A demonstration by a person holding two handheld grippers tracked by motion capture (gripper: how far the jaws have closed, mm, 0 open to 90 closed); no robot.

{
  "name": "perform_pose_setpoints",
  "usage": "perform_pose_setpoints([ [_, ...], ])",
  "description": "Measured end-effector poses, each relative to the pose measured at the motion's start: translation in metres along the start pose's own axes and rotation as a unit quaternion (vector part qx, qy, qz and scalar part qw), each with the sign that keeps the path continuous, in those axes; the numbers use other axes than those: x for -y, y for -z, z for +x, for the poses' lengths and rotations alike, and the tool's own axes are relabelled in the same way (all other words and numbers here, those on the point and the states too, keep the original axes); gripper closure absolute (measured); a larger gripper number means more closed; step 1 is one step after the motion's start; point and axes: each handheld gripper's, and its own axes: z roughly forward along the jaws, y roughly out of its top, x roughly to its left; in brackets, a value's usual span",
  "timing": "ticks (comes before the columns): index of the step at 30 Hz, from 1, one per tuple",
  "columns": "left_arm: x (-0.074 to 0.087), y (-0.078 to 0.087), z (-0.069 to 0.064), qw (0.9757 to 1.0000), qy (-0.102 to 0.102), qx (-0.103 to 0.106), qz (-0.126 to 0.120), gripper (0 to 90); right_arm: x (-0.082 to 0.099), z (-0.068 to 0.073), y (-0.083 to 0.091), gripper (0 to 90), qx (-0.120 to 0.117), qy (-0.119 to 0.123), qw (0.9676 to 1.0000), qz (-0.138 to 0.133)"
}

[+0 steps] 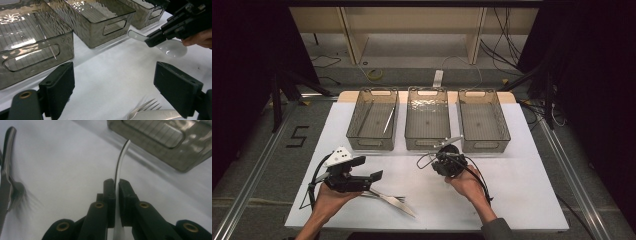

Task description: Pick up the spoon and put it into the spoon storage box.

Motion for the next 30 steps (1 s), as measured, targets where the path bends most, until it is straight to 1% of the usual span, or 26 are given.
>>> perform_pose_setpoints([
  [6,0.0,0.001,0.001,1.0,0.004,-0.001,-0.005,16.5,-0.018,-0.008,0.014,86.0,0.002,0.001,0.9996,-0.028],
  [13,0.0,0.003,0.002,0.9999,0.01,-0.001,-0.013,16.5,-0.039,-0.018,0.025,85.9,0.009,-0.001,0.999,-0.043],
  [14,0.0,0.003,0.002,0.9999,0.01,-0.001,-0.013,16.5,-0.043,-0.019,0.026,85.9,0.008,-0.005,0.999,-0.043],
  [21,0.0,0.003,0.003,0.9997,0.012,-0.003,-0.019,16.5,-0.064,-0.027,0.028,86.0,0.018,-0.004,0.9987,-0.048],
  [23,0.0,0.003,0.003,0.9997,0.014,-0.002,-0.02,16.5,-0.07,-0.029,0.028,85.9,0.021,-0.006,0.9986,-0.048],
  [24,0.0,0.004,0.004,0.9997,0.013,-0.001,-0.018,16.5,-0.073,-0.03,0.028,85.9,0.023,-0.001,0.9984,-0.051],
  [26,0.0,0.003,0.004,0.9997,0.013,0.0,-0.02,16.5,-0.079,-0.032,0.029,85.9,0.024,0.0,0.9984,-0.052],
  [28,0.0,0.004,0.004,0.9997,0.014,0.003,-0.021,16.5,-0.085,-0.034,0.029,85.9,0.03,0.0,0.9983,-0.05],
  [30,0.0,0.004,0.003,0.9997,0.013,0.005,-0.022,16.4,-0.09,-0.037,0.029,85.9,0.032,-0.004,0.9981,-0.052],
])
